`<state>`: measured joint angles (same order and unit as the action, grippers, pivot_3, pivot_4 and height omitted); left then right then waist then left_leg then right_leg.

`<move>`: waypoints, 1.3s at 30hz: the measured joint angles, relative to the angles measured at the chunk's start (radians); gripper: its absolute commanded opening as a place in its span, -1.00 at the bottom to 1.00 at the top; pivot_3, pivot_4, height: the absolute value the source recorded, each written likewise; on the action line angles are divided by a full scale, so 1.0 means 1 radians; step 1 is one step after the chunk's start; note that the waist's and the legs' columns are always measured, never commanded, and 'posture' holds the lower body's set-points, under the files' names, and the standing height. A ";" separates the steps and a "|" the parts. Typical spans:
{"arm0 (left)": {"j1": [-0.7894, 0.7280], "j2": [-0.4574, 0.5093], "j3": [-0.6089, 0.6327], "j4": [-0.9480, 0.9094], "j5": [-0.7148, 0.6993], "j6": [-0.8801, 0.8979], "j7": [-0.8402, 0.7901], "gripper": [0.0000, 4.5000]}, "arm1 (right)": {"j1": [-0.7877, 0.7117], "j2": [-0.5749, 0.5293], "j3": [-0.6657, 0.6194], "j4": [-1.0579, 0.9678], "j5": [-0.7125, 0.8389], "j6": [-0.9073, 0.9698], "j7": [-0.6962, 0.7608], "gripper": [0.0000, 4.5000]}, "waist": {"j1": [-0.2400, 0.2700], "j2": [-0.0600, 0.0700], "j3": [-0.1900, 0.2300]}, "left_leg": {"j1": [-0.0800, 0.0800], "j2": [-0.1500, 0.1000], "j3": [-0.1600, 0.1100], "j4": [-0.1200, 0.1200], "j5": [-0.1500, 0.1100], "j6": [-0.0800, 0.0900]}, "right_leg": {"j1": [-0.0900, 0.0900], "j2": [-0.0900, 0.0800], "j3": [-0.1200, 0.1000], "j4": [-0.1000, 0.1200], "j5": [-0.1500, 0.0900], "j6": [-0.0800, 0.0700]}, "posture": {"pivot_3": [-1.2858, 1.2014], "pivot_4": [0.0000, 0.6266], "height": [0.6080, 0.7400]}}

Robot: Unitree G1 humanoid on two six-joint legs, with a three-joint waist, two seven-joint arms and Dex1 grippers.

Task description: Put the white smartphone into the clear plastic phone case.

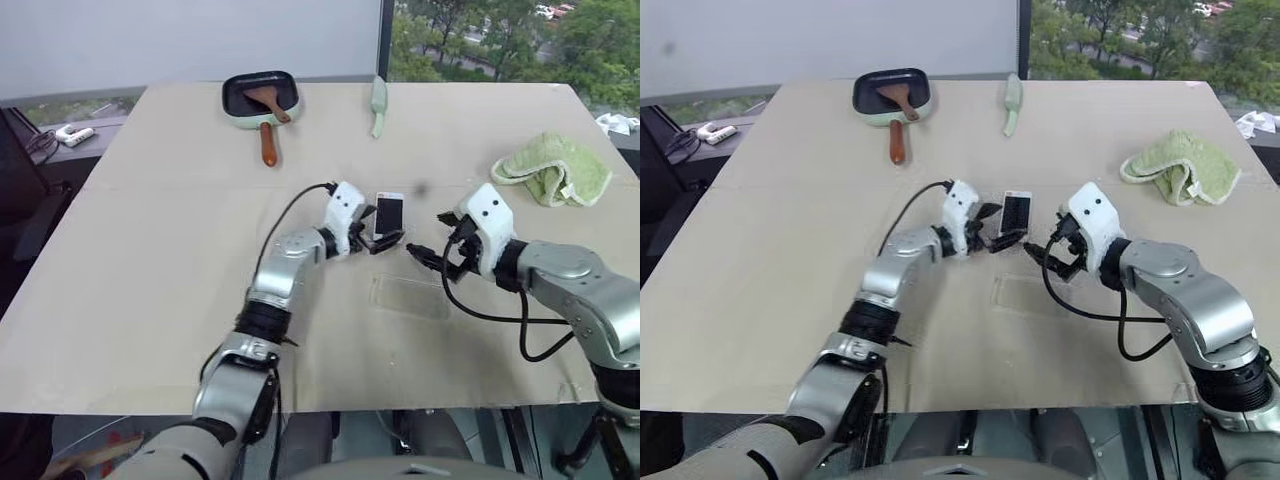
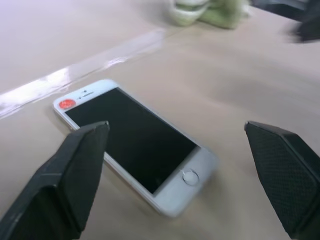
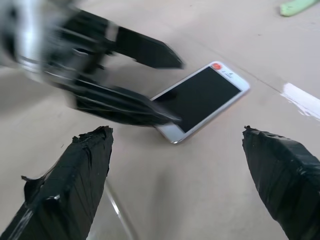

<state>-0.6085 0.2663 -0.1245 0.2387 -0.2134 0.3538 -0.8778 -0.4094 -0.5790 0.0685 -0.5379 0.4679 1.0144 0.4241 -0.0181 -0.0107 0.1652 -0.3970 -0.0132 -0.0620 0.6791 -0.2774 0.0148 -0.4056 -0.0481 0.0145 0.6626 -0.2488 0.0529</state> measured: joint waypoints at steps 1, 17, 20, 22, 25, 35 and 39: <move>0.019 0.044 0.004 -0.043 -0.025 0.024 -0.039 1.00 | -0.004 0.013 0.003 0.006 -0.006 0.003 -0.011 0.97 | -0.001 0.000 0.000 | 0.000 0.000 0.000 -0.001 0.001 -0.001 | -0.001 0.000 0.001 0.000 0.000 0.000 | 0.03 -0.52 1.00; 0.307 0.666 0.343 -0.382 -0.212 0.229 -0.256 1.00 | -0.142 0.419 0.252 0.380 -0.324 -0.078 -0.335 0.97 | -0.020 -0.001 0.001 | -0.001 0.001 0.002 -0.011 0.004 -0.006 | -0.008 0.000 0.004 -0.001 0.000 0.000 | 0.03 -0.52 1.00; 0.342 0.692 0.375 -0.415 -0.243 0.257 -0.262 1.00 | -0.148 0.446 0.290 0.429 -0.369 -0.112 -0.347 0.97 | -0.021 0.000 0.001 | -0.001 0.001 0.002 -0.011 0.003 -0.006 | -0.008 0.000 0.004 0.000 0.000 -0.001 | 0.03 -0.52 1.00; 0.356 0.697 0.392 -0.429 -0.255 0.268 -0.260 1.00 | -0.168 0.464 0.305 0.464 -0.401 -0.128 -0.360 0.97 | -0.023 0.000 0.001 | 0.000 0.001 0.002 -0.011 0.003 -0.006 | -0.008 0.000 0.004 0.001 0.000 -0.001 | 0.03 -0.52 1.00; 0.361 0.705 0.392 -0.439 -0.263 0.277 -0.248 1.00 | -0.204 0.510 0.306 0.520 -0.450 -0.124 -0.393 0.97 | -0.024 0.000 0.001 | 0.000 0.001 0.001 -0.011 0.003 -0.005 | -0.008 0.001 0.004 0.002 0.000 -0.001 | 0.03 -0.52 1.00; 0.356 0.705 0.390 -0.462 -0.292 0.280 -0.217 1.00 | -0.195 0.599 0.170 0.508 -0.488 -0.015 -0.461 0.97 | -0.006 -0.001 0.001 | 0.000 0.000 -0.001 -0.010 0.003 -0.005 | -0.007 0.000 0.002 0.001 0.000 -0.001 | 0.03 -0.52 1.00; 0.351 0.705 0.388 -0.461 -0.298 0.279 -0.216 1.00 | -0.183 0.602 0.102 0.489 -0.486 0.011 -0.481 0.97 | 0.008 -0.001 0.000 | 0.001 0.000 -0.001 -0.010 0.003 -0.005 | -0.007 0.000 0.002 0.001 0.000 -0.001 | 0.03 -0.52 1.00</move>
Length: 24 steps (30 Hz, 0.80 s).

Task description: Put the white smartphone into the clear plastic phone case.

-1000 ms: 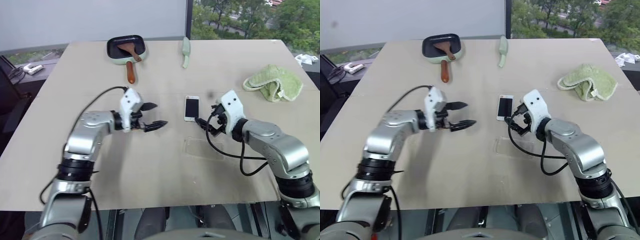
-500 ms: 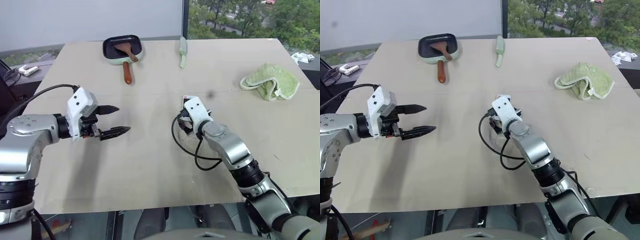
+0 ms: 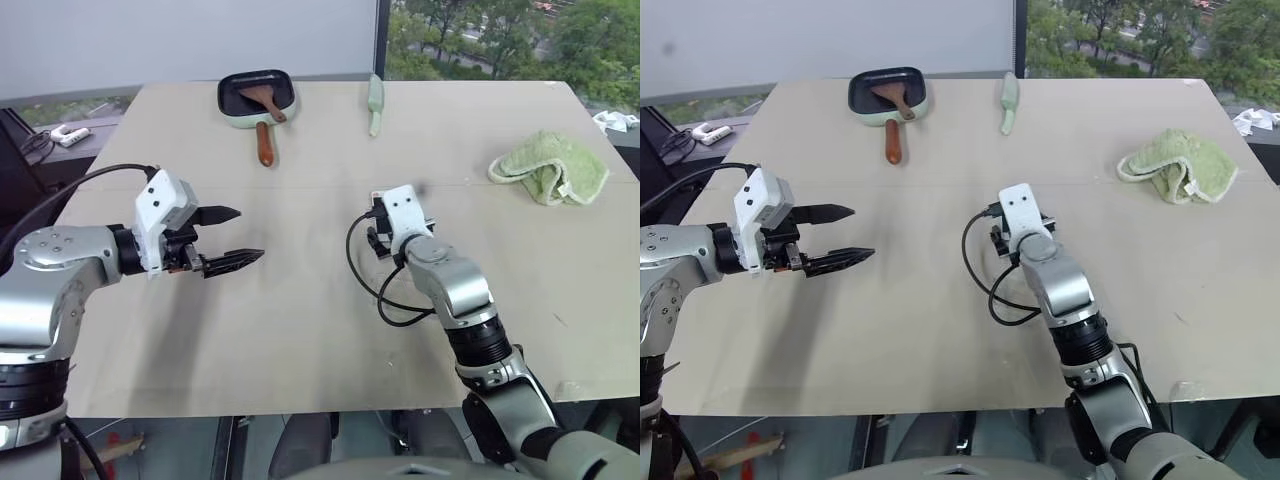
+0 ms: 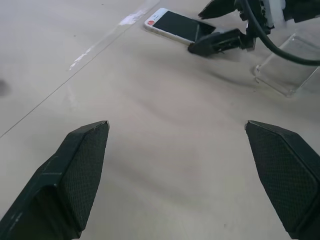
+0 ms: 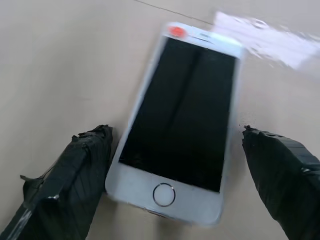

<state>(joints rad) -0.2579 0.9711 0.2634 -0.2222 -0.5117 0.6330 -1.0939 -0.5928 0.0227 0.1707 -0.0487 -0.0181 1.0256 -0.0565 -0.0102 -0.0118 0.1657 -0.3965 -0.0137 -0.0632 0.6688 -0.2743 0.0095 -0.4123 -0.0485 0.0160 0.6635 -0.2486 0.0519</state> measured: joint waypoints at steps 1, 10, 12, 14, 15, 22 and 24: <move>-0.005 0.000 -0.002 0.000 -0.001 0.000 0.000 1.00 | 0.004 0.000 -0.013 -0.006 0.000 0.007 -0.003 0.97 | 0.000 0.000 0.000 | 0.000 0.000 0.000 0.000 0.000 0.000 | 0.000 0.000 0.000 0.000 0.000 0.000 | 0.03 -0.52 1.00; -0.021 -0.013 -0.034 0.000 -0.043 0.000 -0.024 1.00 | 0.007 0.004 -0.074 -0.017 0.027 0.032 0.001 0.97 | -0.001 0.000 0.000 | 0.000 0.000 0.000 0.000 0.000 0.000 | 0.000 0.000 0.000 0.000 0.000 0.000 | 0.03 -0.52 1.00; -0.021 -0.013 -0.034 0.000 -0.060 0.009 -0.035 1.00 | 0.005 -0.004 -0.077 -0.012 0.035 0.028 0.015 0.97 | -0.002 0.000 0.000 | 0.000 0.000 0.001 0.000 0.000 0.000 | 0.001 0.000 0.000 0.000 0.000 0.000 | 0.03 -0.52 1.00; -0.019 -0.013 -0.034 0.000 -0.068 0.014 -0.041 1.00 | 0.001 -0.014 -0.081 -0.005 0.049 0.025 0.032 0.97 | -0.003 0.000 0.000 | 0.000 0.000 0.000 0.000 0.000 0.000 | 0.001 0.000 0.000 0.000 0.000 0.000 | 0.03 -0.52 1.00; -0.016 -0.013 -0.034 0.000 -0.068 0.014 -0.042 1.00 | -0.001 -0.019 -0.083 0.000 0.056 0.024 0.041 0.73 | -0.004 0.000 0.000 | 0.000 0.000 0.001 0.000 0.000 0.000 | 0.001 0.000 0.000 0.000 0.000 0.000 | 0.03 -0.52 1.00; -0.012 -0.013 -0.034 0.000 -0.069 0.014 -0.042 1.00 | -0.004 -0.064 -0.080 0.015 0.074 0.013 0.104 0.30 | -0.004 -0.001 -0.001 | 0.001 0.000 0.001 0.000 0.000 0.001 | 0.001 0.000 0.000 0.000 0.000 0.000 | 0.03 -0.52 1.00; -0.009 -0.013 -0.034 0.000 -0.068 0.014 -0.042 1.00 | -0.003 -0.082 -0.074 0.014 0.079 0.012 0.125 0.30 | -0.004 -0.001 -0.001 | 0.001 0.000 0.001 0.000 0.000 0.001 | 0.001 0.000 0.000 0.000 0.000 0.000 | 0.03 -0.52 1.00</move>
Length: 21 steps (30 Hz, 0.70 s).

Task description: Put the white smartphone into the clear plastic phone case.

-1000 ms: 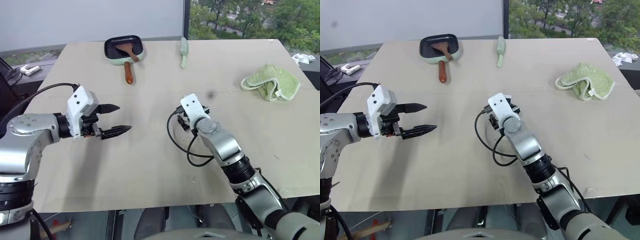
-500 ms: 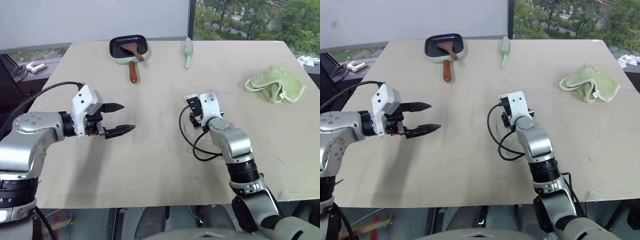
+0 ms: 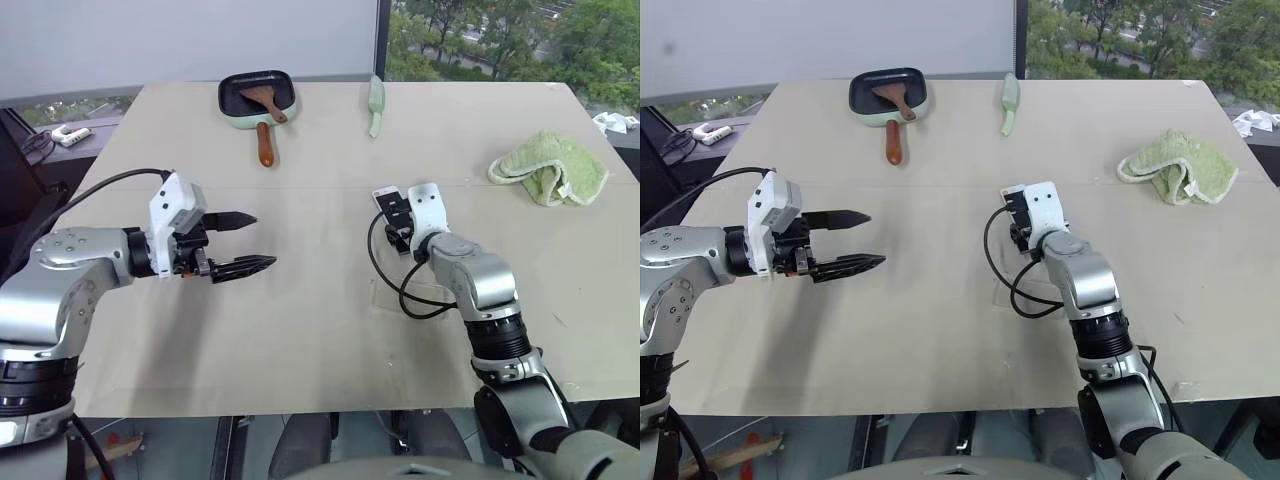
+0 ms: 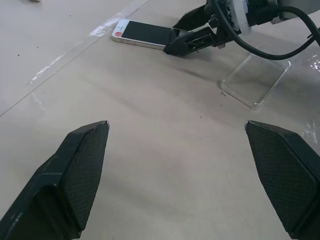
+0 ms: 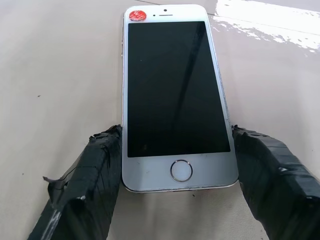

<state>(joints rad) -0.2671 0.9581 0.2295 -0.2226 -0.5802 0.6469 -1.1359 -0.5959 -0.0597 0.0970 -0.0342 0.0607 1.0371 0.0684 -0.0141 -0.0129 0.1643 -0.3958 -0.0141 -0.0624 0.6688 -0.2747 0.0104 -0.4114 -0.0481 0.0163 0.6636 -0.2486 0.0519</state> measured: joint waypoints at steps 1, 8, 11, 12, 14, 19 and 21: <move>0.001 0.000 0.000 0.000 0.000 0.000 0.000 1.00 | 0.000 -0.006 0.002 0.000 0.001 -0.001 0.009 0.30 | 0.000 0.000 0.000 | 0.000 0.000 0.000 0.000 0.000 0.000 | 0.000 0.000 0.000 0.000 0.000 0.000 | 0.03 -0.52 1.00; -0.001 0.000 -0.006 0.001 0.005 -0.010 0.003 1.00 | 0.068 -0.176 0.090 -0.056 0.020 -0.153 0.199 0.30 | 0.001 0.000 0.000 | 0.000 0.000 0.000 0.000 0.000 0.000 | 0.001 0.000 0.000 -0.001 0.000 0.000 | 0.03 -0.52 1.00; -0.013 -0.003 -0.020 0.009 0.008 -0.022 0.000 1.00 | 0.130 -0.323 0.122 -0.111 0.037 -0.235 0.348 0.30 | 0.001 0.001 0.001 | -0.001 0.000 0.001 0.000 0.000 0.001 | 0.001 0.000 0.000 -0.002 0.000 0.000 | 0.03 -0.52 1.00; -0.020 -0.008 -0.034 0.019 0.009 -0.023 -0.002 1.00 | 0.145 -0.376 0.119 -0.129 0.047 -0.245 0.396 0.30 | 0.000 0.001 0.001 | -0.001 0.000 0.001 0.000 0.000 0.001 | 0.001 0.000 0.000 -0.001 0.000 0.000 | 0.03 -0.52 1.00; -0.038 -0.031 -0.052 0.024 0.008 -0.023 -0.002 1.00 | 0.164 -0.432 0.103 -0.142 0.067 -0.248 0.451 0.30 | -0.002 0.001 0.001 | -0.001 0.000 0.001 0.000 0.000 0.001 | 0.001 0.000 0.000 -0.001 0.000 0.000 | 0.03 -0.52 1.00; -0.079 -0.126 -0.147 0.031 0.006 -0.033 -0.003 1.00 | 0.198 -0.616 0.035 -0.232 0.143 -0.265 0.634 0.30 | -0.006 0.001 0.003 | -0.001 0.001 0.002 0.000 -0.001 0.001 | 0.000 0.001 0.001 -0.001 0.000 0.000 | 0.03 -0.52 1.00; -0.108 -0.135 -0.165 0.057 0.018 -0.050 -0.005 1.00 | 0.196 -0.623 0.008 -0.240 0.166 -0.271 0.659 0.30 | -0.013 0.001 0.003 | -0.001 0.002 0.002 0.000 -0.001 0.001 | 0.000 0.002 0.001 0.000 0.000 0.000 | 0.03 -0.52 1.00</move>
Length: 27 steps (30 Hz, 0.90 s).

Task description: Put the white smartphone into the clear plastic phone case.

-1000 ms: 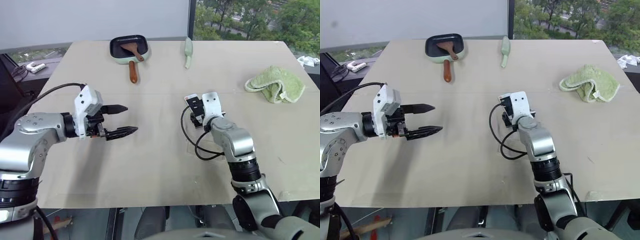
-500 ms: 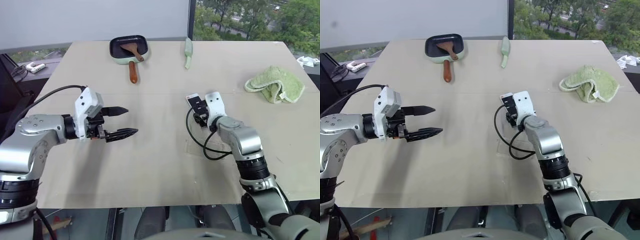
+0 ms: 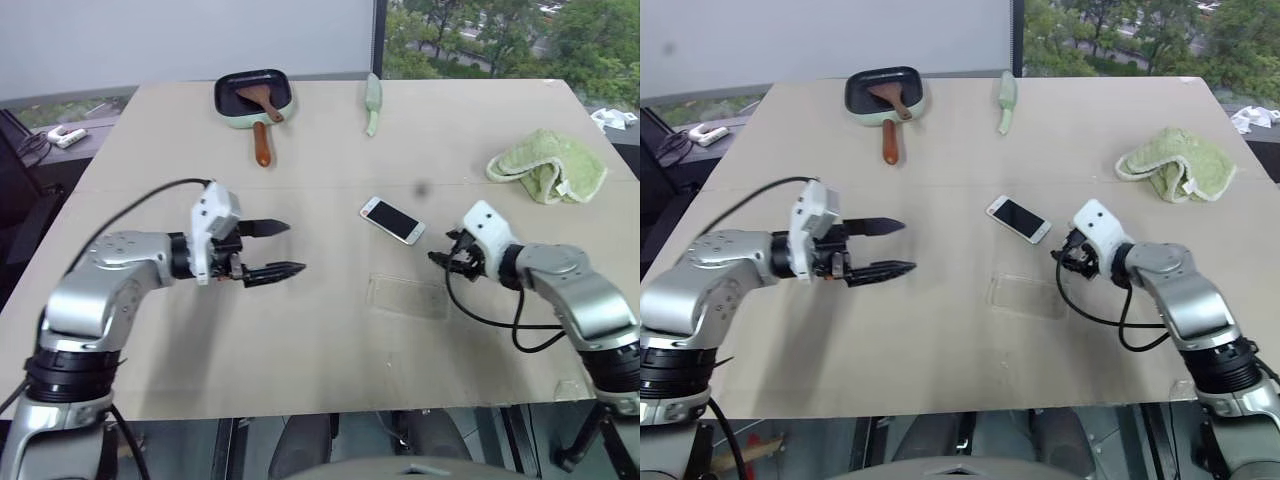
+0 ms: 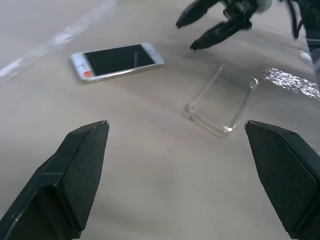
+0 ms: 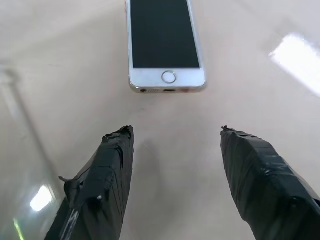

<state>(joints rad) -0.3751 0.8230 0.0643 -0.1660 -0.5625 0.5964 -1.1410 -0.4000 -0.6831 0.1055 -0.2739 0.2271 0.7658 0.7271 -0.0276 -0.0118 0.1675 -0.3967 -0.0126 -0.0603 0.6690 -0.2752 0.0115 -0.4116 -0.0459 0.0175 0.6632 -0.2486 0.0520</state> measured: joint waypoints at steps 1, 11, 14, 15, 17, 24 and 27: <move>-0.014 0.000 0.000 0.014 0.009 -0.007 -0.003 1.00 | -0.004 0.003 -0.004 0.005 0.008 -0.008 0.005 0.30 | -0.005 0.000 0.000 | 0.000 0.000 0.000 0.000 0.000 0.000 | 0.000 0.000 0.000 0.000 0.000 0.000 | 0.03 -0.52 1.00; -0.048 0.024 -0.004 0.066 0.033 -0.036 -0.034 1.00 | -0.153 0.183 0.071 0.262 0.005 -0.082 0.015 0.99 | -0.012 0.000 0.000 | 0.000 0.000 0.001 0.000 0.000 0.000 | -0.001 -0.001 0.002 0.000 0.000 0.000 | 0.03 -0.52 1.00; -0.043 0.030 0.002 0.061 0.033 -0.036 -0.029 1.00 | -0.207 0.234 0.082 0.388 -0.026 -0.116 -0.006 0.99 | -0.012 0.000 0.000 | 0.000 0.000 0.001 0.000 0.001 -0.001 | -0.001 -0.001 0.001 0.000 0.000 0.000 | 0.03 -0.52 1.00; -0.038 0.035 0.006 0.056 0.032 -0.035 -0.028 1.00 | -0.224 0.246 0.085 0.432 -0.038 -0.132 -0.015 0.99 | -0.011 0.000 0.000 | 0.000 0.000 0.001 0.000 0.001 -0.002 | -0.001 -0.001 0.001 0.000 0.000 0.000 | 0.03 -0.52 1.00; -0.022 0.044 0.014 0.048 0.029 -0.033 -0.019 1.00 | -0.252 0.259 0.094 0.507 -0.068 -0.174 -0.020 0.99 | -0.011 0.000 0.000 | 0.000 0.000 0.001 0.000 0.002 -0.004 | -0.001 -0.001 0.001 -0.001 0.000 0.000 | 0.03 -0.52 1.00; 0.002 0.057 0.040 0.016 0.025 -0.014 -0.002 1.00 | -0.286 0.260 0.129 0.579 -0.112 -0.225 0.036 0.89 | -0.013 -0.001 0.000 | 0.002 0.000 0.001 0.001 0.000 -0.001 | 0.000 -0.001 0.002 0.002 0.000 0.000 | 0.03 -0.52 1.00; 0.010 0.064 0.048 0.016 0.025 -0.012 0.005 1.00 | -0.287 0.256 0.133 0.571 -0.124 -0.220 0.052 0.50 | -0.013 -0.001 -0.001 | 0.002 0.000 0.001 0.000 0.000 -0.001 | 0.000 -0.001 0.001 0.002 0.000 0.000 | 0.03 -0.52 1.00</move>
<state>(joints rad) -0.3654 0.8870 0.1126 -0.1500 -0.5372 0.5846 -1.1365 -0.6867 -0.4269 0.2381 0.2973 0.1032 0.5462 0.7789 -0.0410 -0.0125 0.1670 -0.3950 -0.0124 -0.0596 0.6692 -0.2749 0.0108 -0.4119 -0.0467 0.0190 0.6649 -0.2484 0.0519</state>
